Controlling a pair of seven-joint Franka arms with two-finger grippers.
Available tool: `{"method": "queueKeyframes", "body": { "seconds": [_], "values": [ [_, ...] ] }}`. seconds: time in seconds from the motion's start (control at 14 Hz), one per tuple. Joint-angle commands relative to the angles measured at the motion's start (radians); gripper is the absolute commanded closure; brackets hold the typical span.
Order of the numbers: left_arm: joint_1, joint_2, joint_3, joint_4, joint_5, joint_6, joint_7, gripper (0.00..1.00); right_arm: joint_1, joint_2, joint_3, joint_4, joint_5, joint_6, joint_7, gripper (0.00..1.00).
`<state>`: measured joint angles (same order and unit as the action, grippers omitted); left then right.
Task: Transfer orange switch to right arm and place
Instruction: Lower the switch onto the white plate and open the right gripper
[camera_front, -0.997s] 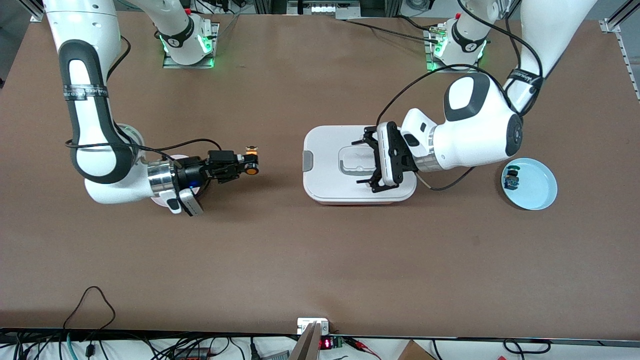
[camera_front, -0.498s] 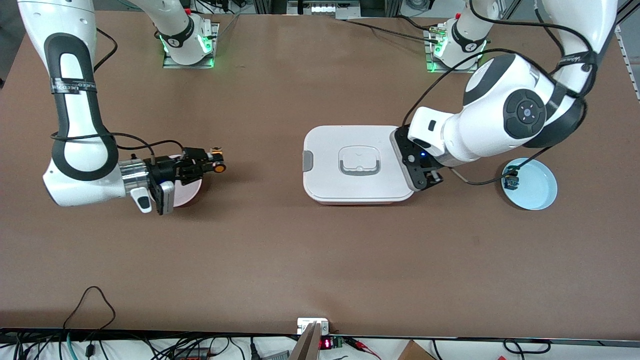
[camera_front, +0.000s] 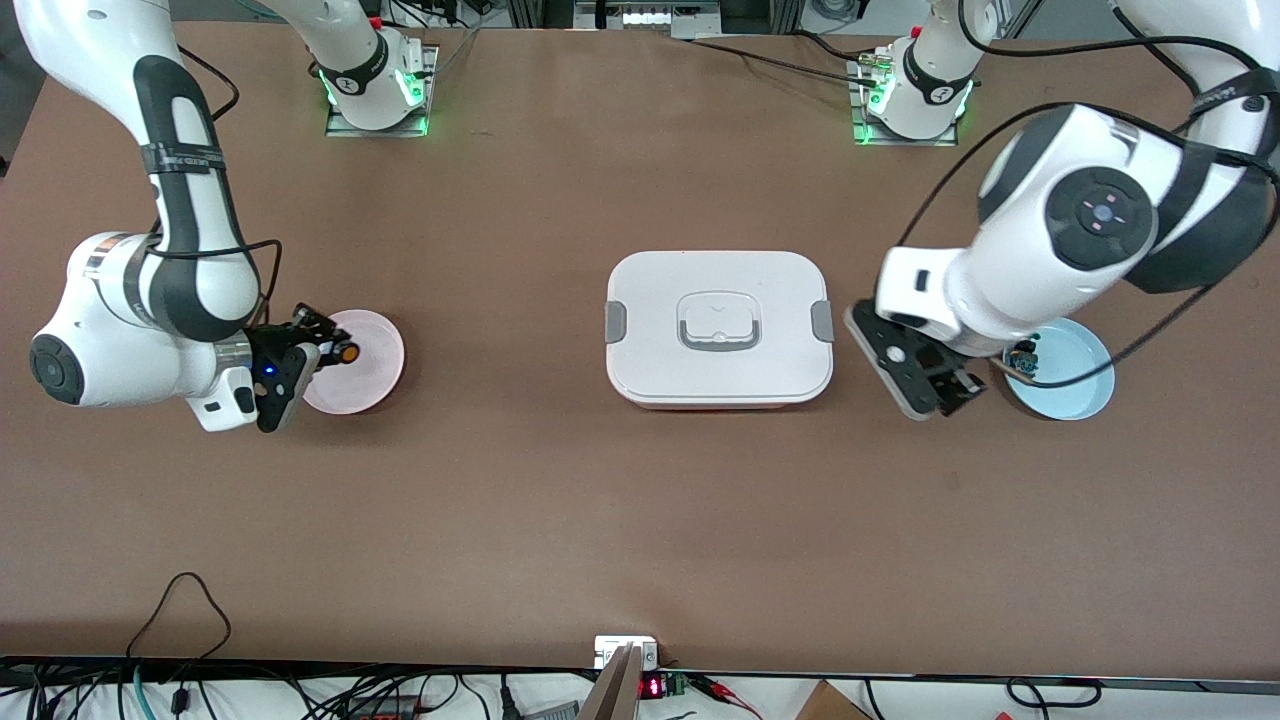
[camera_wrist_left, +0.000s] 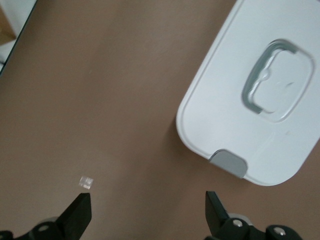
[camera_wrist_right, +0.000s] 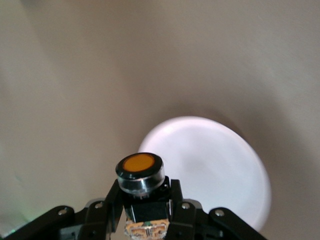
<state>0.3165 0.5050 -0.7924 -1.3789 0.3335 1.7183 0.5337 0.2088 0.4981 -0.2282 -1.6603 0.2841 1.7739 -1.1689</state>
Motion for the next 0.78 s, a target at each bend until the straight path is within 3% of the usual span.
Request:
{"method": "queueKeyframes", "body": {
  "seconds": [0.0, 0.14, 0.36, 0.71],
  "values": [
    [-0.017, 0.007, 0.083, 0.092, 0.016, -0.031, -0.03, 0.0, 0.004, -0.047, 0.012, -0.07, -0.149, 0.109, -0.051, 1.0],
    [-0.016, 0.027, 0.107, 0.132, 0.016, -0.029, -0.134, 0.0, 0.02, -0.065, 0.013, -0.145, -0.235, 0.227, -0.063, 1.0],
    [-0.016, 0.033, 0.122, 0.136, 0.016, -0.037, -0.471, 0.0, 0.052, -0.111, 0.013, -0.289, -0.26, 0.384, -0.063, 1.0],
    [-0.008, 0.033, 0.131, 0.158, 0.006, -0.088, -0.841, 0.0, 0.102, -0.118, 0.013, -0.393, -0.362, 0.542, -0.063, 1.0]
  ]
}}
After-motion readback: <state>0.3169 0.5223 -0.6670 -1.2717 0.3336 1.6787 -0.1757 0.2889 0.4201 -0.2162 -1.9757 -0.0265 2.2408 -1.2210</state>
